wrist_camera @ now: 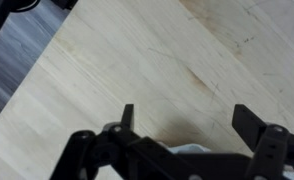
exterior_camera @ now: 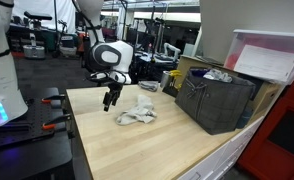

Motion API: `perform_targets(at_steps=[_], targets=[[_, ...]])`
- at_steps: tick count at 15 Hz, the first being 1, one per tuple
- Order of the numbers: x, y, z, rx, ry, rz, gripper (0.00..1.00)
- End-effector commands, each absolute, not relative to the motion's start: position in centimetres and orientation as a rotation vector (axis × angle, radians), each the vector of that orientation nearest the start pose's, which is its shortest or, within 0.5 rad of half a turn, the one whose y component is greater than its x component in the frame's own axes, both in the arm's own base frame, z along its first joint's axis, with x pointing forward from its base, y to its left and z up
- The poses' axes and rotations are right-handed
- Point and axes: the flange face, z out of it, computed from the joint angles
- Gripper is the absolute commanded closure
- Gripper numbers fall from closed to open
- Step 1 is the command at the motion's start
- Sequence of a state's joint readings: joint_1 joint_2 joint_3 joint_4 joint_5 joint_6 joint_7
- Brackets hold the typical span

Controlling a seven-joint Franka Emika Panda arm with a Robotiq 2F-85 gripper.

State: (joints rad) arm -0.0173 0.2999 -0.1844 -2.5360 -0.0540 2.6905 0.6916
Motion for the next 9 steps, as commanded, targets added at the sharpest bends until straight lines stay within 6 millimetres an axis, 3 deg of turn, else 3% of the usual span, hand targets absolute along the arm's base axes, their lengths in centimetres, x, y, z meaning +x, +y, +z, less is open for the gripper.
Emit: perform_targets(at_steps=[1, 5, 9], targets=[[42.9, -9.4, 15.3, -2.961, 1.326, 0.195, 0.00], [43.1, -9.0, 14.6, -2.979, 1.295, 0.199, 0.00], [45.7, -12.7, 14.5, -3.015, 1.190, 0.144, 0.00]])
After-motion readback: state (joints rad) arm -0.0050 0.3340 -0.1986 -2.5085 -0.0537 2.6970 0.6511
